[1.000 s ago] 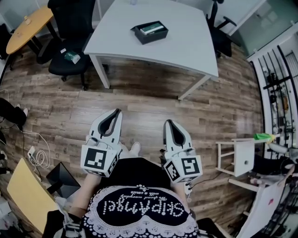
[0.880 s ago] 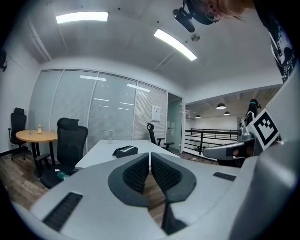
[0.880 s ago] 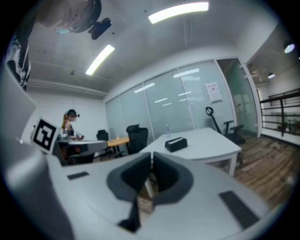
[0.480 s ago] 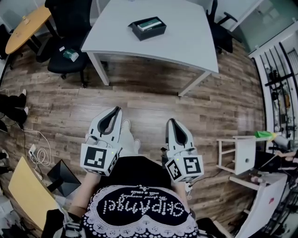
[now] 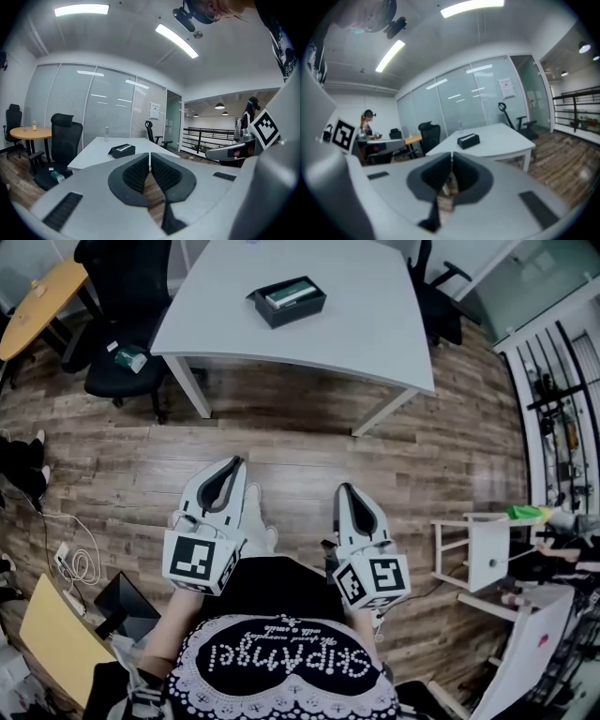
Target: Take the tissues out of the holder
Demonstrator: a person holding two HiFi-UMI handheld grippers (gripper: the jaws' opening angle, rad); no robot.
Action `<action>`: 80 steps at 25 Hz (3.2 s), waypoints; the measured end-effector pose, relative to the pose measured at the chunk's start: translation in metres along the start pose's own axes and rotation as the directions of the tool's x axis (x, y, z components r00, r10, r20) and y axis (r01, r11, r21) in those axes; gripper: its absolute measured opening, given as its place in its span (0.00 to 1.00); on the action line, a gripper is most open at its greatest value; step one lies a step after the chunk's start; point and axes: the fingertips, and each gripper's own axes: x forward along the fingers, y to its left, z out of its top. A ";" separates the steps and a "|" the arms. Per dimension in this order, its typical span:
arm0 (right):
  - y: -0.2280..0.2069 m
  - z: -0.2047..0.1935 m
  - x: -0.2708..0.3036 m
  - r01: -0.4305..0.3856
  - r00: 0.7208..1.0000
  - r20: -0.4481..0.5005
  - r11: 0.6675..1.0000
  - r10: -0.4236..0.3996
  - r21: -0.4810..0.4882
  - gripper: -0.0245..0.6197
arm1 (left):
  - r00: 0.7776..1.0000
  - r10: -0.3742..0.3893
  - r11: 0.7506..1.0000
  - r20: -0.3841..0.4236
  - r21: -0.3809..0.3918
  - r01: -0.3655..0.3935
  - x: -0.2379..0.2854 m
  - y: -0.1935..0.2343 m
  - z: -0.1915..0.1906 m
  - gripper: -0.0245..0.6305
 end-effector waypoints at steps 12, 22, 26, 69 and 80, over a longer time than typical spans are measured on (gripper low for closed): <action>0.000 0.026 0.080 0.017 1.000 -0.021 1.000 -0.017 0.000 0.09 | 0.998 -0.061 0.998 0.015 0.009 0.060 0.062 0.051 0.027 0.10; 0.008 0.037 0.136 0.050 0.999 -0.009 0.999 -0.050 -0.004 0.09 | 0.996 -0.089 0.996 0.023 0.006 0.089 0.100 0.102 0.035 0.10; 0.009 0.037 0.151 0.060 0.998 -0.005 0.998 -0.060 0.006 0.09 | 0.994 -0.108 0.994 0.008 0.016 0.108 0.111 0.114 0.033 0.10; -0.134 0.107 0.282 -0.094 0.994 -0.060 0.995 0.092 -0.030 0.09 | 0.999 0.027 0.999 -0.025 -0.038 -0.028 0.281 0.103 0.050 0.08; -0.160 0.114 0.290 -0.103 0.994 -0.046 0.994 0.102 -0.028 0.09 | 0.997 0.073 0.997 -0.016 -0.034 -0.073 0.302 0.099 0.050 0.08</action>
